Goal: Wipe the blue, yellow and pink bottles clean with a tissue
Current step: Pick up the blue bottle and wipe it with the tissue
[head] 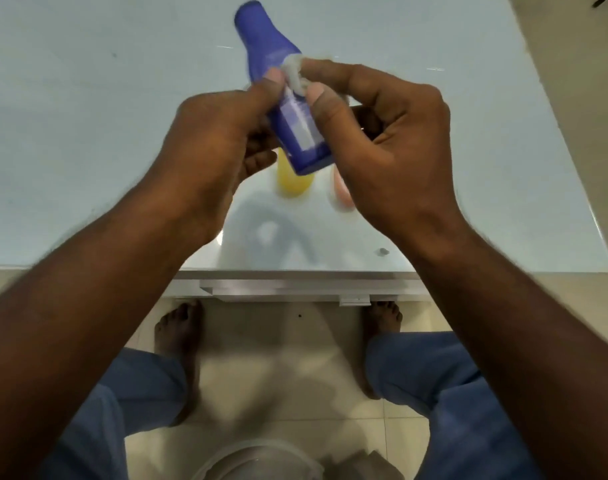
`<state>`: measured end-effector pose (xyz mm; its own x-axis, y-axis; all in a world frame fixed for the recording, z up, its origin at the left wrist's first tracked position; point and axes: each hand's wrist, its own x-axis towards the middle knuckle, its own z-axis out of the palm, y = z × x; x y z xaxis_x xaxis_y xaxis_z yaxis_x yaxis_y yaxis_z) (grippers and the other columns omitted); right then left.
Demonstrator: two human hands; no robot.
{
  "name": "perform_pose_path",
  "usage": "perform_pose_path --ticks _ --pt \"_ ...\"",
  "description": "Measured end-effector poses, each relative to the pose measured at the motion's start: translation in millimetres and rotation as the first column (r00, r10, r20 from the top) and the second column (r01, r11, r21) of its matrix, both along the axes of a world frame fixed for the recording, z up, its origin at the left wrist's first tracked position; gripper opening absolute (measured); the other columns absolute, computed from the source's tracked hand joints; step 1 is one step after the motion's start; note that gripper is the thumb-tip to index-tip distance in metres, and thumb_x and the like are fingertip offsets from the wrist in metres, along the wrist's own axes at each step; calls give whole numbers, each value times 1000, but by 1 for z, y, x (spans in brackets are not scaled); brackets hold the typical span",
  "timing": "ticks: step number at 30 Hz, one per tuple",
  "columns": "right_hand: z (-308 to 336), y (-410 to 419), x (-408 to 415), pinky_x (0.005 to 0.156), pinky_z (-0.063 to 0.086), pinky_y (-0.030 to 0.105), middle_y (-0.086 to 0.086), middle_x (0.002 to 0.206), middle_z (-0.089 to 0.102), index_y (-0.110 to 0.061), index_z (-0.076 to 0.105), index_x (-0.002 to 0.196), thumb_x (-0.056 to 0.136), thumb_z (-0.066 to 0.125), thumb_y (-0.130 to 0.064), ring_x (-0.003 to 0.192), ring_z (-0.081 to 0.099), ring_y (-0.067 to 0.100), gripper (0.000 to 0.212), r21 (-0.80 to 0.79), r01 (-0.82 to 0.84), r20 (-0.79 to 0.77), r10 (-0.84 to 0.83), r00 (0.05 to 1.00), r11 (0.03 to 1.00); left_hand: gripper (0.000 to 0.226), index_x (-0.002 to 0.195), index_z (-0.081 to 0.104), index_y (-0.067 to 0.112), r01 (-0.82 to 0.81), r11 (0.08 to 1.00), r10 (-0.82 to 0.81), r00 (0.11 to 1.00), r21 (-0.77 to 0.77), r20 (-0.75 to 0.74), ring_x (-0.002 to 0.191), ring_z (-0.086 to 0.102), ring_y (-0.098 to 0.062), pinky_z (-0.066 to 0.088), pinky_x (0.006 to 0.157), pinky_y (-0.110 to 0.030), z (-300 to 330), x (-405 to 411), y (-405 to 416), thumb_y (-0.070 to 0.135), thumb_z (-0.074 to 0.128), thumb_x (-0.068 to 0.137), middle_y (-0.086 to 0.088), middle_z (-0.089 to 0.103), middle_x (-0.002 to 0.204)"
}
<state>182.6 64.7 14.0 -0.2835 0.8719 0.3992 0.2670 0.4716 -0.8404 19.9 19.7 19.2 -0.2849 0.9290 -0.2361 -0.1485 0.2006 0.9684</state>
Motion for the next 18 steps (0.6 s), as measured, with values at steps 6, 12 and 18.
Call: perform_pose_path --ticks 6,12,18 --pt "-1 -5 -1 89 69 32 4 130 78 -6 73 136 107 68 -20 118 76 18 33 -46 -26 -12 25 1000 999 20 109 69 23 -16 1000 16 1000 3 4 97 77 -12 62 90 -31 2 1 -1 41 62 101 12 79 93" --pt "-1 -7 -3 95 68 35 8 134 76 -4 69 142 109 65 -19 125 73 22 37 -104 -68 -33 65 997 992 19 106 68 28 -112 993 106 980 25 170 100 78 -18 64 88 -37 7 4 -2 42 56 105 9 80 94" --pt "2 -9 -2 86 65 19 1 139 71 -13 64 148 107 70 -25 126 71 16 43 -158 -10 -49 2 999 987 45 136 63 11 -45 998 58 901 -39 431 109 77 -31 64 91 -42 5 6 -2 42 45 109 -13 76 124"
